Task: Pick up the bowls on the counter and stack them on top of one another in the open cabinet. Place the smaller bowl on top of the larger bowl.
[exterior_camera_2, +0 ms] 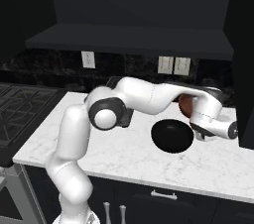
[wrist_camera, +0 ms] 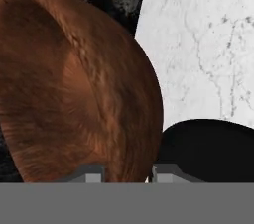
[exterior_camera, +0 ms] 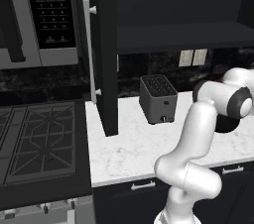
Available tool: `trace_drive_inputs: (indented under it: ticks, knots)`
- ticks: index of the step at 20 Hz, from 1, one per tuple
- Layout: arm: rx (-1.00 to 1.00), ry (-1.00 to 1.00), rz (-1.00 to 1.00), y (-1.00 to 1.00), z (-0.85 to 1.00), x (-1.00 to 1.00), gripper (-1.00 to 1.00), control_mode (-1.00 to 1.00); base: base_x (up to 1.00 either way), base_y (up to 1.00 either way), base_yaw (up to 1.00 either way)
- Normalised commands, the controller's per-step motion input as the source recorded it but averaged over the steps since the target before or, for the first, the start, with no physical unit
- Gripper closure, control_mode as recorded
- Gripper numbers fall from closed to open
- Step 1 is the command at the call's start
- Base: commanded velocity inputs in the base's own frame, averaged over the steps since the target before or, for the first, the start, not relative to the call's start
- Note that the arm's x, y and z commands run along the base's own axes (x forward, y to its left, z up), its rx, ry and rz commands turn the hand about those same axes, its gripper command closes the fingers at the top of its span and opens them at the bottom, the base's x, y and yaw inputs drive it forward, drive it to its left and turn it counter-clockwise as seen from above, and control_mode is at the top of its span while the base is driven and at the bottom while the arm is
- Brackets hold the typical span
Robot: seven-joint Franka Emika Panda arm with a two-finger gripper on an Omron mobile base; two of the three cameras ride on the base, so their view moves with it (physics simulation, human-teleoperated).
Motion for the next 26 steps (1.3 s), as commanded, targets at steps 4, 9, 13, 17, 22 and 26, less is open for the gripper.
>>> trace_drive_inputs:
  ticks: [4, 9, 13, 17, 22, 26]
  knots:
    - [-0.15, 0.06, 0.16, 0.63, 0.01, -1.00, 1.00, -1.00, 0.00, 0.00, 0.00]
    - [-0.21, 0.23, 0.18, 0.52, -0.21, -0.39, 1.00, -1.00, 0.00, 0.00, 0.00]
    - [-0.24, 0.29, 0.10, 0.21, -0.42, 0.20, 1.00, -1.00, 0.00, 0.00, 0.00]
    - [-0.20, 0.15, 0.06, -0.02, -0.37, 0.21, 1.00, -1.00, 0.00, 0.00, 0.00]
    - [-0.15, 0.12, 0.05, -0.03, -0.28, 0.04, 1.00, -1.00, 0.00, 0.00, 0.00]
    - [-0.01, 0.03, 0.05, -0.48, 0.05, -0.05, 1.00, -1.00, 0.00, 0.00, 0.00]
